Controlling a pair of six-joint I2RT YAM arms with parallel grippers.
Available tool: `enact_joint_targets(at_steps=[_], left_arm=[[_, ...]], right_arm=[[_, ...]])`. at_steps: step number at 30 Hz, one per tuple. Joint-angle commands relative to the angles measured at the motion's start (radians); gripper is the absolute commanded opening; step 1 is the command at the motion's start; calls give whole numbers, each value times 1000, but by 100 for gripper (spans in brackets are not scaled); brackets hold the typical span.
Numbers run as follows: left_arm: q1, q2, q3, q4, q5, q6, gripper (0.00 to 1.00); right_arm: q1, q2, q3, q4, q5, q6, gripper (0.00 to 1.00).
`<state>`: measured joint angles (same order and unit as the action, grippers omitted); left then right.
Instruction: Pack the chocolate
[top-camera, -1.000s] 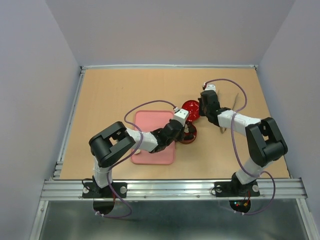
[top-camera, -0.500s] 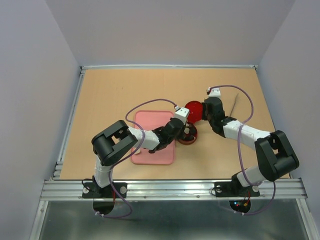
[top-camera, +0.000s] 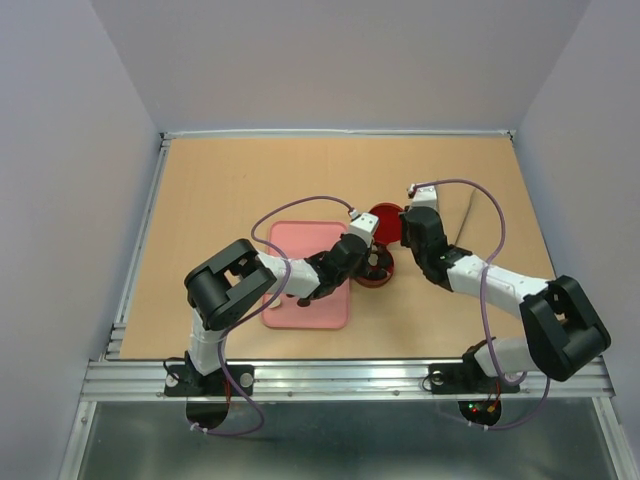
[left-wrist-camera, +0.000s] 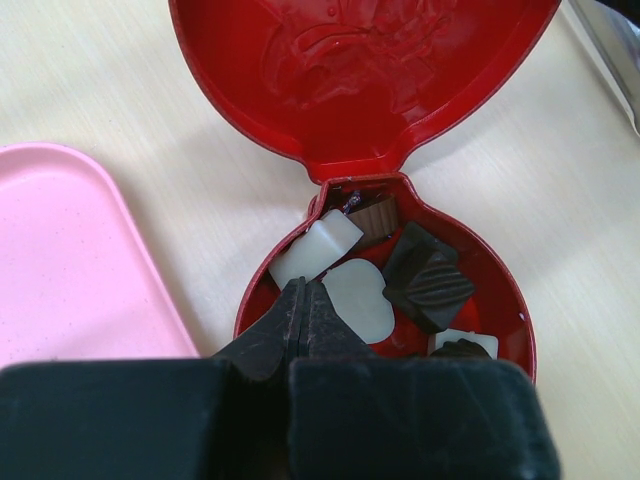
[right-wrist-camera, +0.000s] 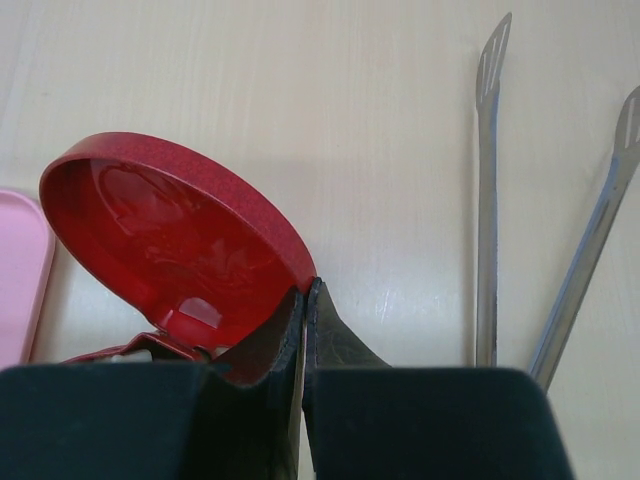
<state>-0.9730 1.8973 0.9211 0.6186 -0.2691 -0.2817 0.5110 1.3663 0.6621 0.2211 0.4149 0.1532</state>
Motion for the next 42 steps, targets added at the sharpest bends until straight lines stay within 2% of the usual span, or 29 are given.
enact_joint_targets(at_steps=[1,10,27,42], left_arm=[[8,11,39,13,-13,6,0],[11,-32,21,24,-19,10,0],[13,-150,-31,43,7,12,0],[10,-308,-200,43,73,-45,0]], right_arm=[[76,-41,-38,67,22,-10,0],[135,-105,-105,110,84,-18,1],[184,-118,-134,124,188,-23,0],[192,-144,-153,144,245,-12,1]])
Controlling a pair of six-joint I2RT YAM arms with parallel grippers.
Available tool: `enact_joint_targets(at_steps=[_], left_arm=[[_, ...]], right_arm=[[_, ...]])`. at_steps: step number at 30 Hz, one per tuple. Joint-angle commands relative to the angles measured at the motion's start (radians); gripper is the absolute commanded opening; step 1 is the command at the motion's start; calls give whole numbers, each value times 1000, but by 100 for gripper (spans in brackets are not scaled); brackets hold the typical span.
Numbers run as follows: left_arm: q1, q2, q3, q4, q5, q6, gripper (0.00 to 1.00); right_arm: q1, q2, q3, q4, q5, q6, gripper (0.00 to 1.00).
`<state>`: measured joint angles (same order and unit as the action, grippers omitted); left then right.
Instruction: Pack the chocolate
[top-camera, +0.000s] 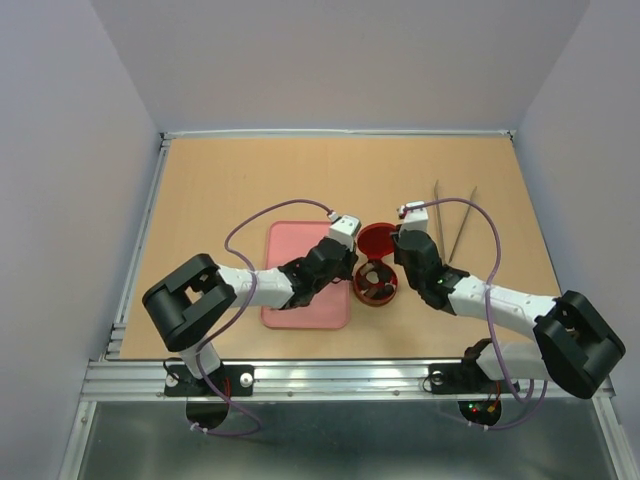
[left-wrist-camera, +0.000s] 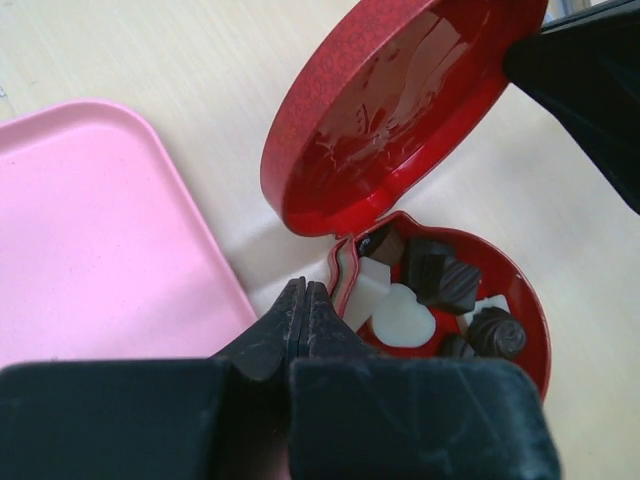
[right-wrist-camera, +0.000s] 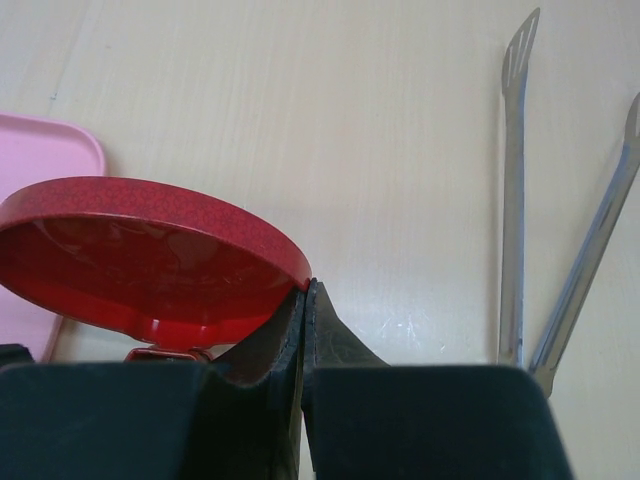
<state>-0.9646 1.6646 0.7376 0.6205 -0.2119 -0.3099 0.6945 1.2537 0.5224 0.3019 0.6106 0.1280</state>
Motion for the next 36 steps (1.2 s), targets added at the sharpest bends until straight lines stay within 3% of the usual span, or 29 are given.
enact_joint_targets(at_steps=[1,18,36], left_arm=[[-6,-81,-26,41,19,-18,0],[-89,-105,-93,30,120,-158,0],[-154,-65,-78,31,184,-173,0]], right_arm=[[10,-33,-15,66,58,15,1],[13,44,37,169,215,-7,0],[11,128,111,167,236,4,1]])
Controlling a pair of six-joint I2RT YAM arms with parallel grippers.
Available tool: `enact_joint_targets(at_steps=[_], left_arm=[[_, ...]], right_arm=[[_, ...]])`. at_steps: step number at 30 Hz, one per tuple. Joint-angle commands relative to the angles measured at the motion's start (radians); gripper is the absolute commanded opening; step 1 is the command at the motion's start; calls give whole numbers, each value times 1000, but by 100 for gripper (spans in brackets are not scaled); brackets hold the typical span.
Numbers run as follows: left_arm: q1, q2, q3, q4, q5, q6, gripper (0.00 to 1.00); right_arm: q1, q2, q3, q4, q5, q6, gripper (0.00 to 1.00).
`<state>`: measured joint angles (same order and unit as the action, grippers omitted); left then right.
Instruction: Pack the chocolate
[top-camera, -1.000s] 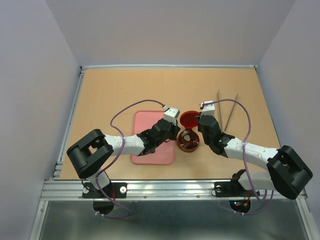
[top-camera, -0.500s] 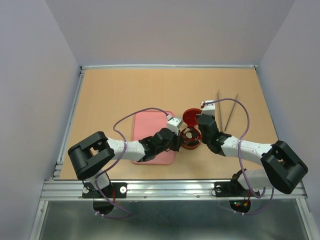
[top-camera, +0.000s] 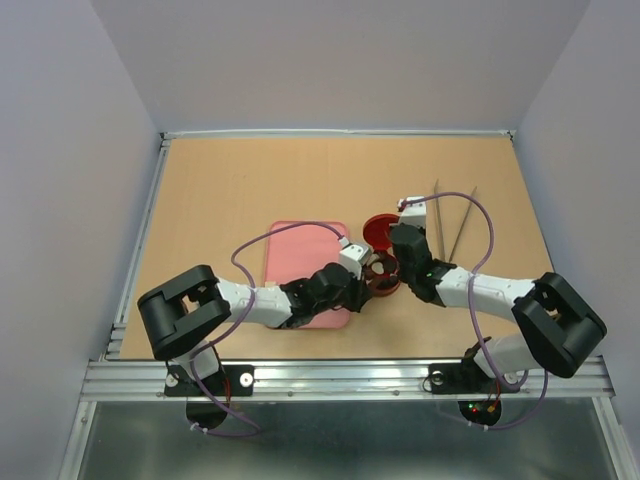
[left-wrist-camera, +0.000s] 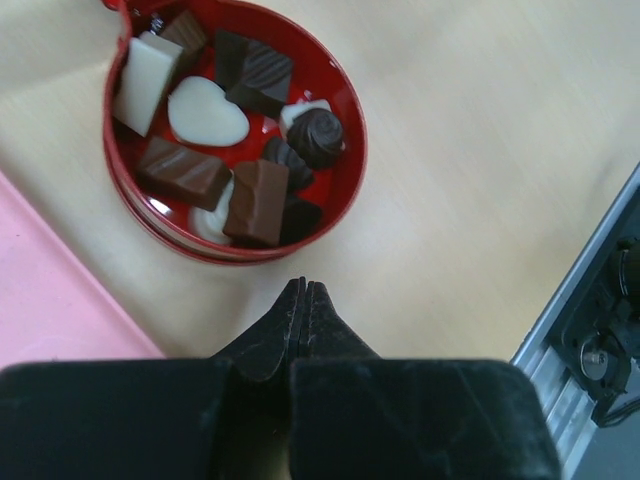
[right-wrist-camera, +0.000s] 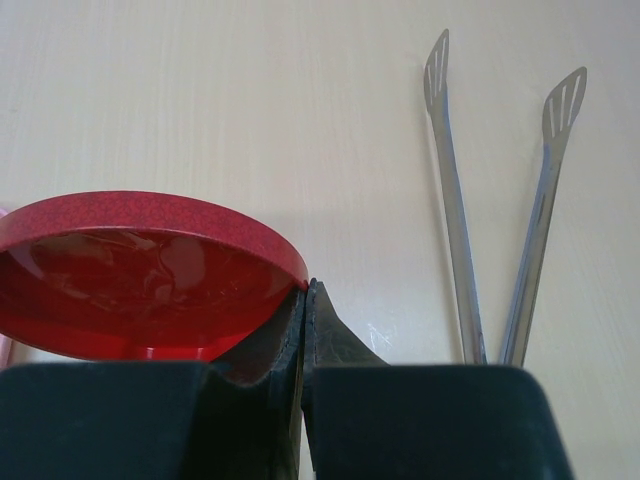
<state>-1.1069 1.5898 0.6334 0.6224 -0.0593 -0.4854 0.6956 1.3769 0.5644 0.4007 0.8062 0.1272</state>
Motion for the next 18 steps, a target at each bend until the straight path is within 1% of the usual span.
enact_joint_targets(at_steps=[1,9,18], left_arm=[[-14,13,32,28,35,2,0],[-16,74,78,4,52,10,0],[-14,131,138,-21,-20,21,0]], right_arm=[[12,7,72,67,41,5,0],[10,5,77,64,22,12,0],[10,-52,37,61,-44,34,0]])
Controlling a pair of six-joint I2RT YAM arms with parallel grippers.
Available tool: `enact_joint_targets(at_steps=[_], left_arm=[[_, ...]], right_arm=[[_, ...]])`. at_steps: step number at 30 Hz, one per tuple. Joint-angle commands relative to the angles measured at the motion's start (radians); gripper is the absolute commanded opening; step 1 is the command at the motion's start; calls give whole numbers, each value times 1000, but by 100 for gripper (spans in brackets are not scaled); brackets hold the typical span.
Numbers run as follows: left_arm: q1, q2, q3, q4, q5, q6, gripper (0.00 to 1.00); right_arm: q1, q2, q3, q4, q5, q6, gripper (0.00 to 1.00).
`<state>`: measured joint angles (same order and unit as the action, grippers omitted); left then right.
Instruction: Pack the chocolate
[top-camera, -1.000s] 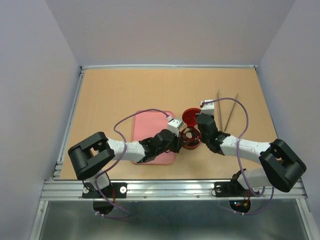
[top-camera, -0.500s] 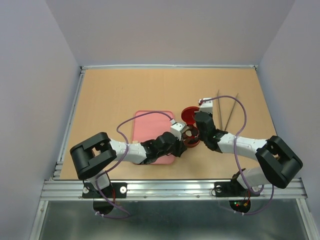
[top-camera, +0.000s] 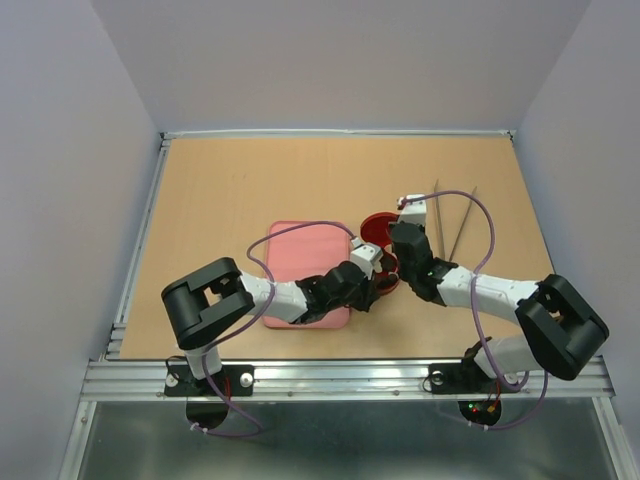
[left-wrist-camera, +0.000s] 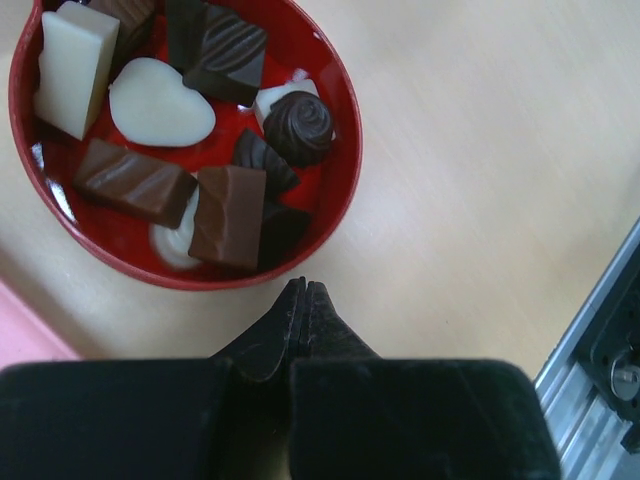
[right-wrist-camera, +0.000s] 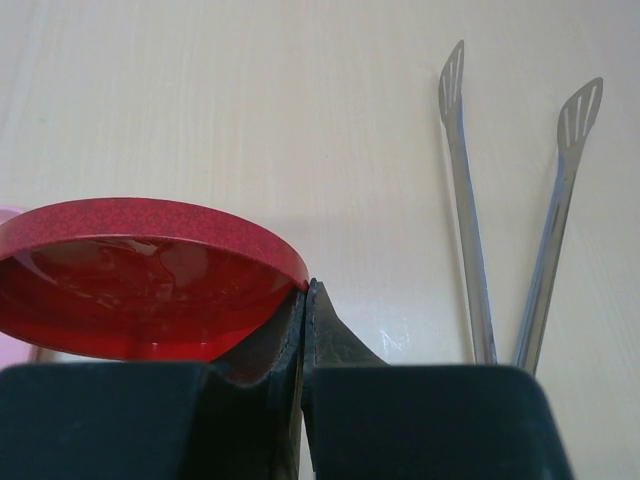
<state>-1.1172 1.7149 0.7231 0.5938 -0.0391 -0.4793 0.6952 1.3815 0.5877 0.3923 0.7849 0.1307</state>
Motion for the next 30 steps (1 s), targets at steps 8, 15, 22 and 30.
enact_joint_targets(at_steps=[8,15,22,30], left_arm=[[17,40,78,8,-91,1,0],[33,64,88,24,-100,1,0],[53,78,88,40,-116,4,0],[83,83,79,69,-116,10,0]], right_arm=[[20,-113,-49,68,-27,27,0],[21,-99,-72,62,-35,27,1],[32,-70,-80,63,-36,27,0],[50,-90,-112,53,-36,33,1]])
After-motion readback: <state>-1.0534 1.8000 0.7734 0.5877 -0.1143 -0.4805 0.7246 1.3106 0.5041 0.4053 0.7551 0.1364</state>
